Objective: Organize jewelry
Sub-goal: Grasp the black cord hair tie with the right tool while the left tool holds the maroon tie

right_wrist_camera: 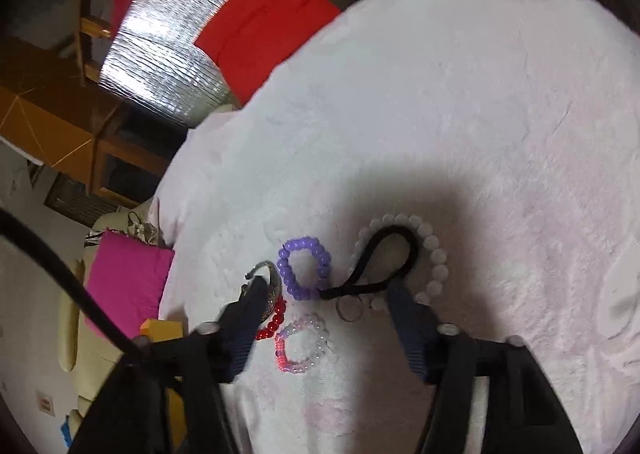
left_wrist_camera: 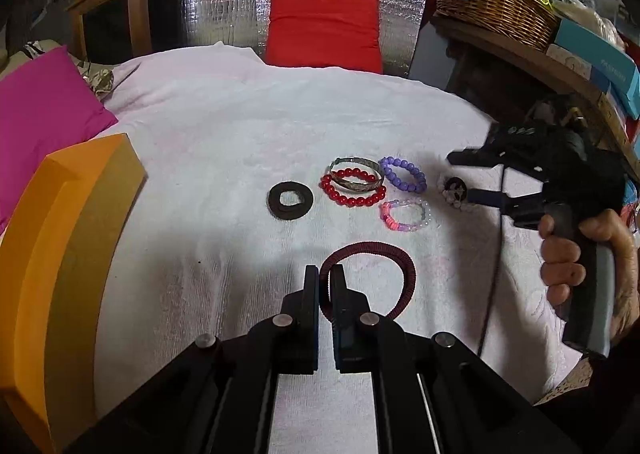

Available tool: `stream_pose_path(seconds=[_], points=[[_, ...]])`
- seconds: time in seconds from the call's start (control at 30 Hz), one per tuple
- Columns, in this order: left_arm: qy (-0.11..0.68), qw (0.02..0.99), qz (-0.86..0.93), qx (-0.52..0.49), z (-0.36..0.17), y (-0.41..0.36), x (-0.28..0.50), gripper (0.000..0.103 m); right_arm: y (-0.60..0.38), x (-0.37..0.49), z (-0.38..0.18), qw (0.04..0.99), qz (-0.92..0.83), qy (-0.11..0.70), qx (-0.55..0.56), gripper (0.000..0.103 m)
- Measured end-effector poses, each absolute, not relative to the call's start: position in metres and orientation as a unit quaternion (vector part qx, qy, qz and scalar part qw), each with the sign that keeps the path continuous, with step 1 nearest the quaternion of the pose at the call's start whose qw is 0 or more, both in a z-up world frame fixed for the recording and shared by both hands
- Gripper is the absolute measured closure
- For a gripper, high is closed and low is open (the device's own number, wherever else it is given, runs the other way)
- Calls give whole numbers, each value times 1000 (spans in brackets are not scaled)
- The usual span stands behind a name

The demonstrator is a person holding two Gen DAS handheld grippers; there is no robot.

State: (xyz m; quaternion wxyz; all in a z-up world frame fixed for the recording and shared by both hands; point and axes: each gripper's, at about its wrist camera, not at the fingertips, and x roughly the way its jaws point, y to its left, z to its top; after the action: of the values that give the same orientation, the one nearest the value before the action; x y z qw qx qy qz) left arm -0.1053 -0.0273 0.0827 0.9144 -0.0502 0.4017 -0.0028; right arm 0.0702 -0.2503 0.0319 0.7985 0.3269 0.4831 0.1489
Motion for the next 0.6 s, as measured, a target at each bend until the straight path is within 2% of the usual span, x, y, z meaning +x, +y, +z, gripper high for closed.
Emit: stream_pose_path(seconds=[0.03,0.2,0.27,0.3,0.33,0.4,0.43,0.5,0.6], points=[[401,915,-3,-50,83,-28,-105,98,-247,73,28,794,143,491,328,50],[402,914,-5,-49,83,-28,-105,98,-240,77,28,808,108,488,312,50],[403,914,-4,-48,82,-28,-105,97,-238,79,25,810,91,494,302,60],[403,914,-4,-48,82,-28,-104,97,-238,80,22,808,85,501,300,71],[405,913,-3,-50,81,-28,-104,97,-238,82,19,805,82,505,298,77],[406,912,-2,-51,80,-27,-104,97,-239,83,19,805,83,507,296,81],[406,912,-1,-51,80,-27,-104,97,-240,83,20,806,86,506,294,89],[407,912,1,-54,79,-27,-104,97,-242,82,21,808,93,508,284,94],[409,911,5,-57,79,-26,-104,97,-251,77,22,803,109,510,289,96]])
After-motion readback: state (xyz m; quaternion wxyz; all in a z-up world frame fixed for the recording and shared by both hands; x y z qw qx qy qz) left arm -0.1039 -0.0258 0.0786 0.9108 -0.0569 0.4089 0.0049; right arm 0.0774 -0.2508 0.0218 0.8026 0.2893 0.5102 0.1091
